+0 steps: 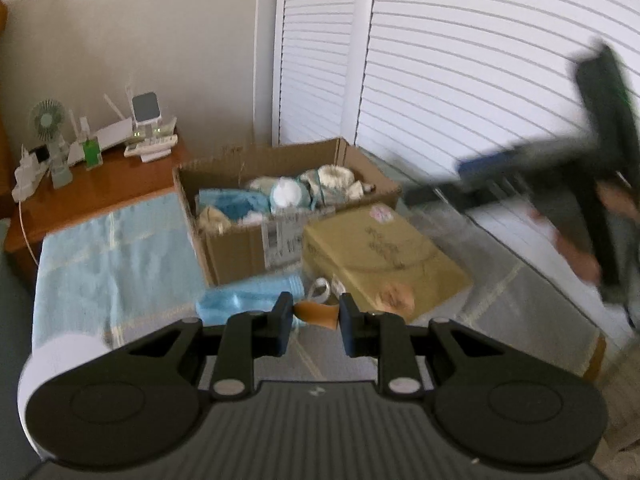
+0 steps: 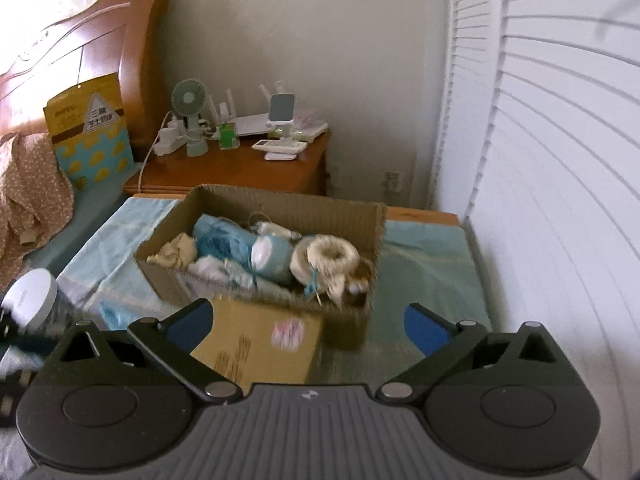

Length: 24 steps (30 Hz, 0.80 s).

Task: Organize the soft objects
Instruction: 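Carry both held items over the box and open both tools to drop them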

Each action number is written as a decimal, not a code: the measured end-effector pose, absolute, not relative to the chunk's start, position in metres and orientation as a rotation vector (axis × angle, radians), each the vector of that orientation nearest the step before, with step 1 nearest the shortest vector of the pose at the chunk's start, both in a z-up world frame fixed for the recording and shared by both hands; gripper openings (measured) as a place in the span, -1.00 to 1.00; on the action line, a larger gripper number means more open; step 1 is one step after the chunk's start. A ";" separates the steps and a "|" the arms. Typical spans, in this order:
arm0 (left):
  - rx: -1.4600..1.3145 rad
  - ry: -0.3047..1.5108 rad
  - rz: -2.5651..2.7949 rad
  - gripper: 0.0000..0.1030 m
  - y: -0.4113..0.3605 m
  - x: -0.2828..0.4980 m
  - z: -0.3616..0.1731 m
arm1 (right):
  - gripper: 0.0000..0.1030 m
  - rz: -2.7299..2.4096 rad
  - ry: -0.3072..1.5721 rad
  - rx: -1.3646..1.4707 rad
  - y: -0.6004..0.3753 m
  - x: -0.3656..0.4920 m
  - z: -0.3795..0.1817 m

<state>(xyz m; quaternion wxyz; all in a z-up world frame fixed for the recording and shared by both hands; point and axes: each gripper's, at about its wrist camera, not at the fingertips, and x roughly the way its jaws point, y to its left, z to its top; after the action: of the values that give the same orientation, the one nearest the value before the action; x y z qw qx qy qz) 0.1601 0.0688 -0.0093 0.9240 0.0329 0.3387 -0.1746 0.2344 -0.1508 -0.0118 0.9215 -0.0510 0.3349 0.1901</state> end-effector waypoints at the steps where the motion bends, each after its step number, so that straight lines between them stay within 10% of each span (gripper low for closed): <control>1: 0.078 0.691 -0.356 -0.55 0.067 0.167 -0.006 | 1.00 0.385 0.683 -0.109 -0.152 0.227 -0.013; 14: 0.089 0.627 -0.237 -0.50 0.051 0.282 0.021 | 1.00 0.323 0.639 -0.146 -0.172 0.169 -0.018; 18: 0.046 0.617 -0.166 0.89 0.056 0.299 0.021 | 1.00 0.309 0.648 -0.129 -0.179 0.167 -0.020; 24: 0.042 0.630 -0.152 0.94 0.061 0.286 0.019 | 1.00 0.292 0.656 -0.117 -0.187 0.161 -0.023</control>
<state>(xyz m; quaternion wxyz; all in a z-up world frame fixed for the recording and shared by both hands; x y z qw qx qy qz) 0.2860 0.0612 0.0189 0.9478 0.0204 0.3093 -0.0748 0.1608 -0.1867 -0.0234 0.9345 -0.0570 0.3209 0.1429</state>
